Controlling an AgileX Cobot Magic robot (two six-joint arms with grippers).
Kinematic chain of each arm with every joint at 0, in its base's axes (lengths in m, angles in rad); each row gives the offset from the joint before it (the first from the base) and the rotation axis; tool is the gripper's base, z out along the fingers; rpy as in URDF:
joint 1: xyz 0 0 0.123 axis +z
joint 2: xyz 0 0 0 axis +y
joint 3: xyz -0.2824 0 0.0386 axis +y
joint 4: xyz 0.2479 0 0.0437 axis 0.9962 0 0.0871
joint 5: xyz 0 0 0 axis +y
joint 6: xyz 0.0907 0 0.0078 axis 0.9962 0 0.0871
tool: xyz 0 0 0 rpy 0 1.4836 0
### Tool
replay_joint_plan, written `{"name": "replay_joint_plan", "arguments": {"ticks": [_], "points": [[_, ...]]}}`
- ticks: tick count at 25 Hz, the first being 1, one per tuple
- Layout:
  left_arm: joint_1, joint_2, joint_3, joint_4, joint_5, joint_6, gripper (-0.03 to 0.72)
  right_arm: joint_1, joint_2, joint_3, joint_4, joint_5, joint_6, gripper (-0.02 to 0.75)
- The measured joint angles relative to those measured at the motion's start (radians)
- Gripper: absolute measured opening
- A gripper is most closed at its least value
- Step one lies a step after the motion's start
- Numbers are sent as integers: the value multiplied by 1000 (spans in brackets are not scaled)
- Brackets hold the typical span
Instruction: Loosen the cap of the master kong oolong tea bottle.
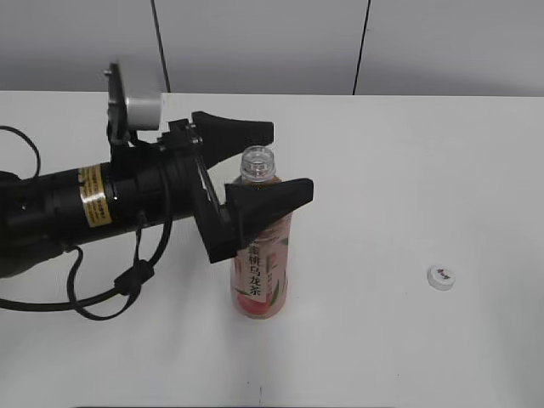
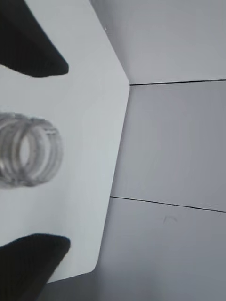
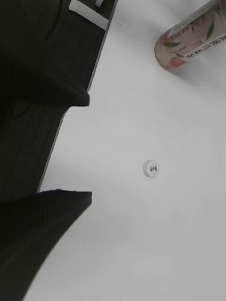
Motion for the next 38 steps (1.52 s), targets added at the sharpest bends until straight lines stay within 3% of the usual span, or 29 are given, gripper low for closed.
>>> {"name": "replay_joint_plan", "arguments": {"ticks": [11, 22, 34, 38], "points": [[0, -284, 1, -7, 164, -160, 603, 0, 0, 0, 0, 1, -4, 428], [0, -472, 1, 72, 297, -327, 591, 0, 0, 0, 0, 1, -4, 428], [0, -594, 1, 275, 464, -507, 591, 0, 0, 0, 0, 1, -4, 428], [0, -659, 2, 291, 507, -541, 591, 0, 0, 0, 0, 1, -4, 428]]}}
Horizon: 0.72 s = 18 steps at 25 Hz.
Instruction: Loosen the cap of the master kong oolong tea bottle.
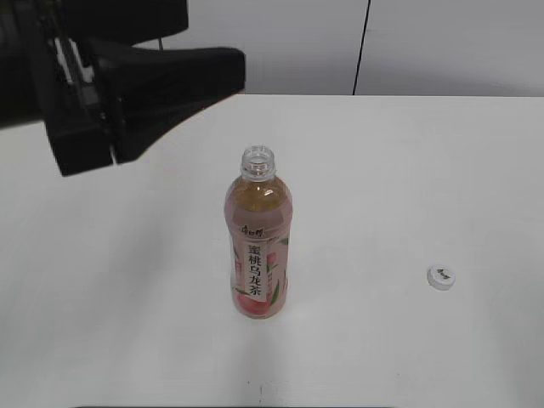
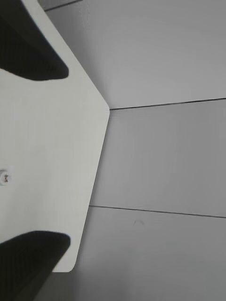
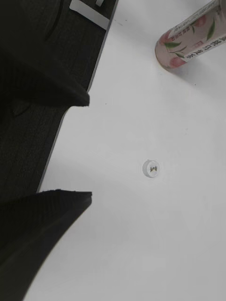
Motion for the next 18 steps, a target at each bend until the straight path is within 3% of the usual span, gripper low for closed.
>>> {"name": "replay_joint_plan", "arguments": {"ticks": [2, 6, 14, 18], "points": [[0, -36, 0, -49, 68, -4, 591, 0, 0, 0, 0, 0, 0, 428], [-5, -126, 0, -278, 339, 49, 589, 0, 0, 0, 0, 0, 0, 428], [-85, -405, 0, -914, 867, 639, 586, 0, 0, 0, 0, 0, 0, 428], [-112, -586, 0, -1060, 1124, 779, 586, 0, 0, 0, 0, 0, 0, 428]]}}
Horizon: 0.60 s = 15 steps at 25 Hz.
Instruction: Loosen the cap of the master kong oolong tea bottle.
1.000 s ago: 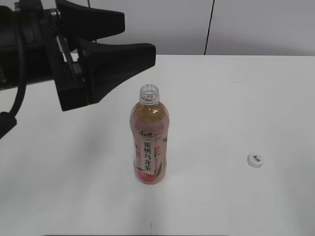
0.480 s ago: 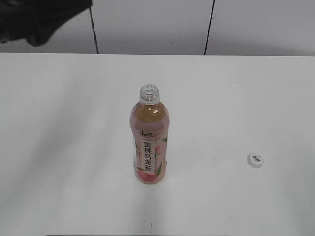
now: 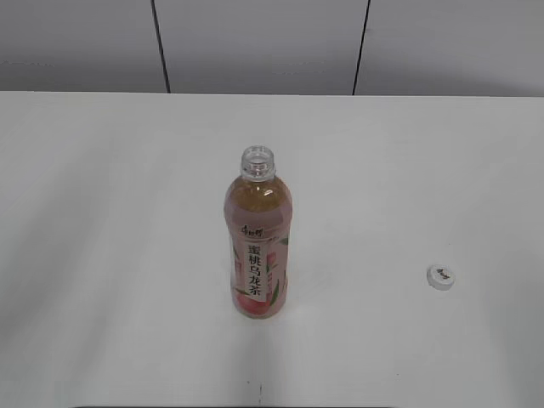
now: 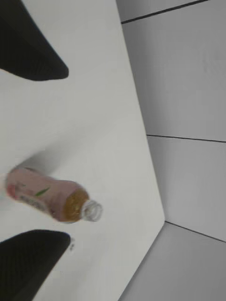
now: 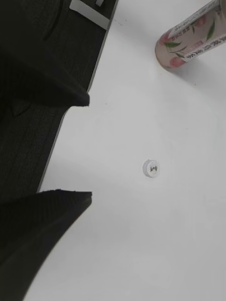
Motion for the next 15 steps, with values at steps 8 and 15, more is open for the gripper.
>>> {"name": "replay_joint_plan", "arguments": {"ticks": [8, 15], "points": [[-3, -292, -32, -36, 590, 72, 586, 0, 0, 0, 0, 0, 0, 428], [-3, -337, 12, -18, 683, 150, 586, 0, 0, 0, 0, 0, 0, 428]]}}
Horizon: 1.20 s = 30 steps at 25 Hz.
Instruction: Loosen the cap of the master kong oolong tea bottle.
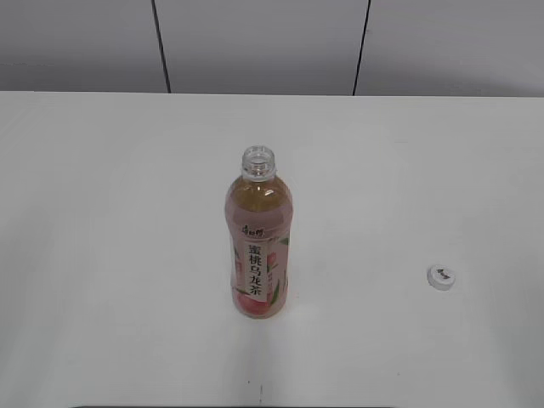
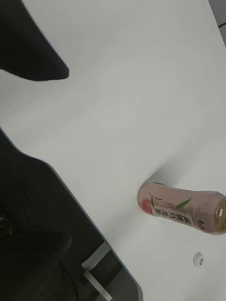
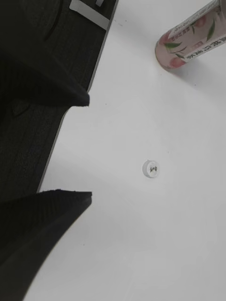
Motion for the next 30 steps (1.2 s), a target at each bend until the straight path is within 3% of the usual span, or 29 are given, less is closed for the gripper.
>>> {"name": "replay_joint_plan", "arguments": {"ticks": [4, 15, 30], "points": [[0, -1, 61, -7, -59, 27, 585, 0, 0, 0, 0, 0, 0, 428], [0, -1, 62, -84, -79, 33, 555, 0, 0, 0, 0, 0, 0, 428], [0, -1, 62, -87, -80, 33, 541, 0, 0, 0, 0, 0, 0, 428]]}}
